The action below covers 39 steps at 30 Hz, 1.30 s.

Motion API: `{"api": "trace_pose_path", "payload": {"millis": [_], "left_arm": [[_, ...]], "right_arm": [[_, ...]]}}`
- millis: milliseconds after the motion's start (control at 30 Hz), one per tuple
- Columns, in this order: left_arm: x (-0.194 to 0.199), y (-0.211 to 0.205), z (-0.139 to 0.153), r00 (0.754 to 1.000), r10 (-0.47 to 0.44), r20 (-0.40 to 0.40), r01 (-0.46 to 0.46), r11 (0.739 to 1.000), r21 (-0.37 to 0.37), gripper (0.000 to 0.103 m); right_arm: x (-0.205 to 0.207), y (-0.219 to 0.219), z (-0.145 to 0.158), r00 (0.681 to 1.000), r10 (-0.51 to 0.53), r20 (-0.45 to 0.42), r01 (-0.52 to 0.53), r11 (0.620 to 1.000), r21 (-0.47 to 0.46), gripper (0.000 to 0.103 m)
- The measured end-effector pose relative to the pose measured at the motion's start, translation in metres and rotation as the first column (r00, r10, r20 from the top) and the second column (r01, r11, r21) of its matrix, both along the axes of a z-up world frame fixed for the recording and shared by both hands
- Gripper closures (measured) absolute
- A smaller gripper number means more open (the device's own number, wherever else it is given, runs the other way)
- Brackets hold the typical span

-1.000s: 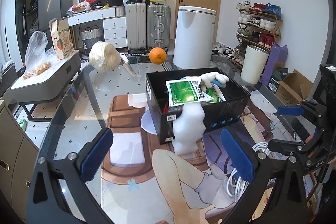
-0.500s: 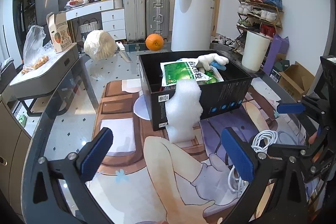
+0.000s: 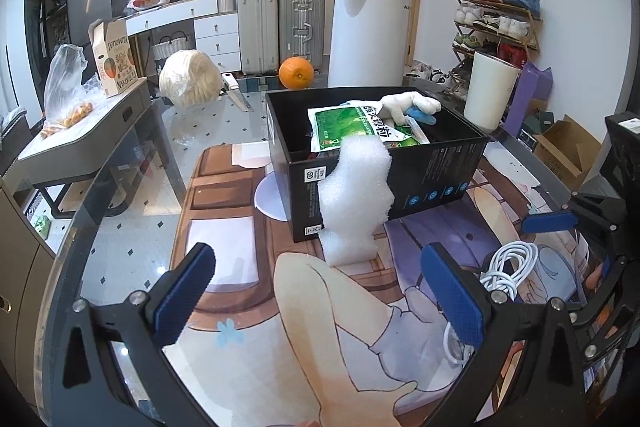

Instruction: Organize soft objects

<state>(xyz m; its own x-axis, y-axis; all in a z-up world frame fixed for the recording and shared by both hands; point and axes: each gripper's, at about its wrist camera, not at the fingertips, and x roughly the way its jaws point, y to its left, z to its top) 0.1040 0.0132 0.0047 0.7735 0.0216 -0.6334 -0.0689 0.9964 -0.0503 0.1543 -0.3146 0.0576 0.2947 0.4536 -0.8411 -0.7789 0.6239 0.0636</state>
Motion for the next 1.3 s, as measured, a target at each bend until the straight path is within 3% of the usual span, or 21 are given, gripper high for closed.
{"api": "trace_pose_path", "payload": {"millis": [200,767,833,900,1300], "left_arm": [[0.000,-0.003,0.000,1.000,-0.007,0.002,0.007,1.000,0.010,0.000],[-0.001,-0.004,0.000,1.000,-0.007,0.002,0.007,1.000,0.016,0.000],[-0.001,-0.004,0.000,1.000,-0.006,0.002,0.006,1.000,0.015,0.000],[-0.001,-0.004,0.000,1.000,-0.006,0.001,0.006,1.000,0.016,0.000],[0.001,-0.008,-0.001,1.000,-0.012,-0.007,0.012,0.999,0.041,0.000]], "right_arm": [[0.006,0.007,-0.008,0.999,-0.024,-0.040,0.024,1.000,-0.001,0.001],[0.003,0.007,-0.010,0.998,-0.054,-0.020,0.054,0.999,-0.001,0.001],[0.002,0.005,-0.009,0.999,-0.048,-0.020,0.048,0.999,0.001,0.004],[0.000,0.004,-0.007,0.999,-0.034,-0.023,0.035,0.999,0.009,0.014],[0.003,-0.012,0.003,0.999,-0.041,-0.017,0.041,0.999,0.033,0.021]]}}
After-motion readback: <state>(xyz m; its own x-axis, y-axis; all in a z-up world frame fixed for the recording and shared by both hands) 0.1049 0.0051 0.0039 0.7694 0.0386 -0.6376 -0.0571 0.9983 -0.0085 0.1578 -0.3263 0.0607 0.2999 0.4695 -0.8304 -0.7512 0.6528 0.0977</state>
